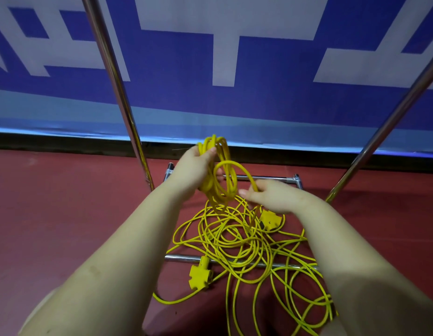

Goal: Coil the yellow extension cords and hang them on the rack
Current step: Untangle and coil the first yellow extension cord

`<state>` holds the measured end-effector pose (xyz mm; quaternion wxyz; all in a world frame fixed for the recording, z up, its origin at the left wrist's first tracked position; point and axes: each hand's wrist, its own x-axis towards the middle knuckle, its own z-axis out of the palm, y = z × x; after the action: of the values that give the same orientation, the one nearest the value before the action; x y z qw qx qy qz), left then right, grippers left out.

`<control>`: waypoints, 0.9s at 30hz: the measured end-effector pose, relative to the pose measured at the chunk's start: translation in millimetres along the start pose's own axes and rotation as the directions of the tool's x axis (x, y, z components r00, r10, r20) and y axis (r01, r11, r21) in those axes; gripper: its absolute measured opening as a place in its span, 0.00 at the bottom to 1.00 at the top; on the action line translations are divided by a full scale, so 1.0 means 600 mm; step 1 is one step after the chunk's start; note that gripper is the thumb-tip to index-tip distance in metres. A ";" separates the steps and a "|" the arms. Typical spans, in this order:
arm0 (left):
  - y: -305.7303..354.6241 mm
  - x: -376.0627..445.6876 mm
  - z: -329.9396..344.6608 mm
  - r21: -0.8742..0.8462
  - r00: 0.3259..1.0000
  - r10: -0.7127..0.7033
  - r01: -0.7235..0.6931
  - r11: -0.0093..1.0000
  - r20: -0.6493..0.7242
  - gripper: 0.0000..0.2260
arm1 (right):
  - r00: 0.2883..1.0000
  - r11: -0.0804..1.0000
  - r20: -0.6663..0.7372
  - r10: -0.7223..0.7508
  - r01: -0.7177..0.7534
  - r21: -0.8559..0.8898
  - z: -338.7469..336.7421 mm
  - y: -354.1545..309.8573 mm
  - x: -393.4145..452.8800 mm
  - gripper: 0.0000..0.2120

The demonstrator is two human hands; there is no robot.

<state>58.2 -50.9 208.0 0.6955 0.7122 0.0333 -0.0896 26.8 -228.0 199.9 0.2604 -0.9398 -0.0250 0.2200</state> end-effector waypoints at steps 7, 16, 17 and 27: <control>-0.002 0.029 -0.039 -0.219 0.957 -0.023 -0.043 0.975 -0.290 0.09 | 0.925 0.900 -0.357 -0.132 0.263 0.348 -0.008 0.006 0.008 0.05; -0.016 0.031 -0.036 -0.113 0.981 -0.025 0.004 0.994 -0.192 0.06 | 0.855 0.760 -0.474 -0.209 0.447 0.471 -0.041 -0.021 -0.025 0.09; -0.018 0.032 -0.037 -0.100 0.981 -0.032 0.013 0.995 -0.193 0.06 | 0.878 0.794 -0.422 -0.226 0.417 0.443 -0.044 -0.019 -0.026 0.09; -0.022 0.031 -0.032 -0.110 0.987 -0.050 0.033 0.993 -0.152 0.07 | 0.942 0.901 -0.253 -0.222 0.297 0.315 -0.047 -0.006 -0.029 0.08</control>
<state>75.9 -32.8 191.8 0.7259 0.6778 0.1068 -0.0467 23.6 -241.6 230.3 0.4509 -0.8847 -0.0836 0.0831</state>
